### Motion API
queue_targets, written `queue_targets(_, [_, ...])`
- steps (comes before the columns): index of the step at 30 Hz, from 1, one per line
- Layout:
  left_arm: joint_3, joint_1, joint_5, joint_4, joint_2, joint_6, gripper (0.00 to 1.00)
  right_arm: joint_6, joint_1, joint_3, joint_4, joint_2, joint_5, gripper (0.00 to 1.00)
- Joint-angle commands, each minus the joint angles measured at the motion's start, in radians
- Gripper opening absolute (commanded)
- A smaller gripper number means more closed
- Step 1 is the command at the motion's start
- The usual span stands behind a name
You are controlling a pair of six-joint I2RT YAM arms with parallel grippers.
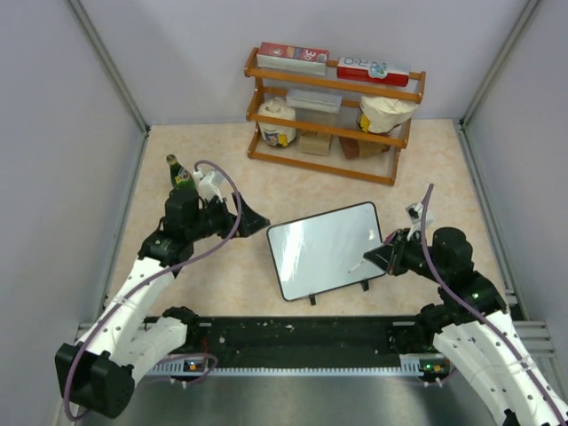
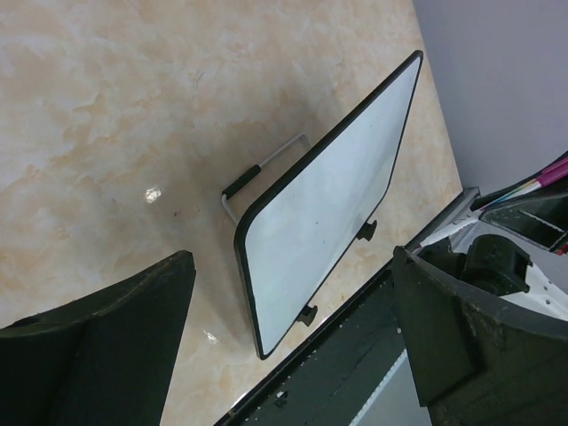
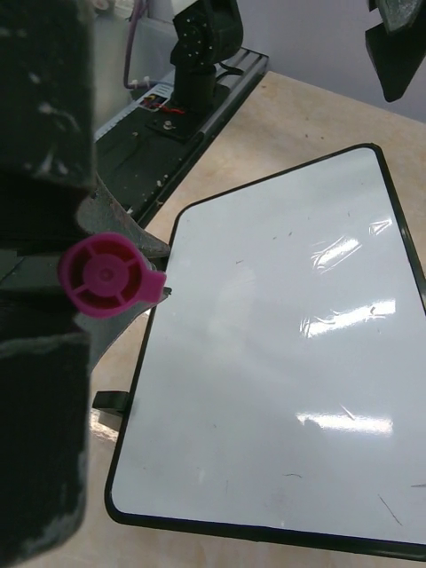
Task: Write a sentence on the whiteboard
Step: Pick up the whiteboard from the center of the board.
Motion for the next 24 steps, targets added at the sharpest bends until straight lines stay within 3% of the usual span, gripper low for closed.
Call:
queue_targets(1, [-0.029,0.094,0.204,0.069,0.028,0.019,0.95,-0.022,-0.007,0.025,0.102,0.047,-0.023,0.00])
queue_targets(13, [-0.026,0.134,0.229,0.040,0.036,0.080,0.95,0.020,-0.007,-0.019,0.386,0.148,-0.112,0.00])
queue_targets(24, [-0.083,0.135,0.226,0.052,-0.021,0.085,0.94,0.027,-0.009,-0.028,0.466,0.191,-0.138,0.00])
